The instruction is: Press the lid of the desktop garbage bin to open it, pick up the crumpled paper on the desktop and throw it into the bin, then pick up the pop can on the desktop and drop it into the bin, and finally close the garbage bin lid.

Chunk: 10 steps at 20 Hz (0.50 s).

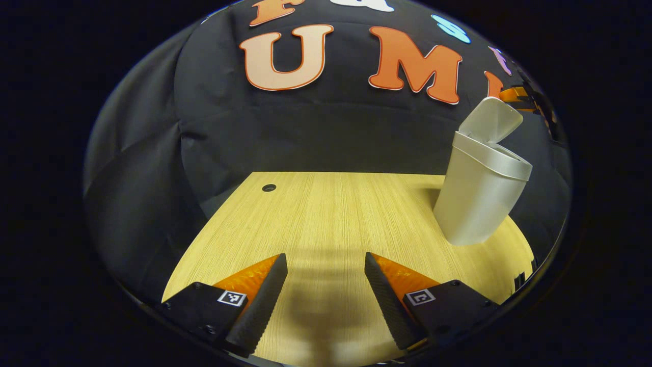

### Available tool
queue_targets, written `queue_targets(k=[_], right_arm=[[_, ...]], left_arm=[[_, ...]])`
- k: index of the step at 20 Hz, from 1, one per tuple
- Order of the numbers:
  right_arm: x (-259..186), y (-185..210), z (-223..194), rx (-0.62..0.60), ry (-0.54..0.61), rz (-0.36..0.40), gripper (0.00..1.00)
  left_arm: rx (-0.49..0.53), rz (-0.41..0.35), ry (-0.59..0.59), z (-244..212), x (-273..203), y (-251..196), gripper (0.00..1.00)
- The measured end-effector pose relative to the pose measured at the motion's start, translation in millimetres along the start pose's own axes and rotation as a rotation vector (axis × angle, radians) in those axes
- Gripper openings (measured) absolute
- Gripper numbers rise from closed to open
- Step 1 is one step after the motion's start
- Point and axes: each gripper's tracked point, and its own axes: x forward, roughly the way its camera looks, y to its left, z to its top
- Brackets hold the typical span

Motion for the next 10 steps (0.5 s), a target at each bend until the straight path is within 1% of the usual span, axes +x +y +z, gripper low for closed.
queue_targets(k=[6,10], right_arm=[[-8,1,-30,0.014,0.050,-0.010,0.79],[-14,4,-61,0.025,0.117,-0.011,0.79]], left_arm=[[0.033,-0.037,0.007,-2,-1,-1,0.98],[0.044,-0.037,0.003,-2,-1,-2,0.98]])
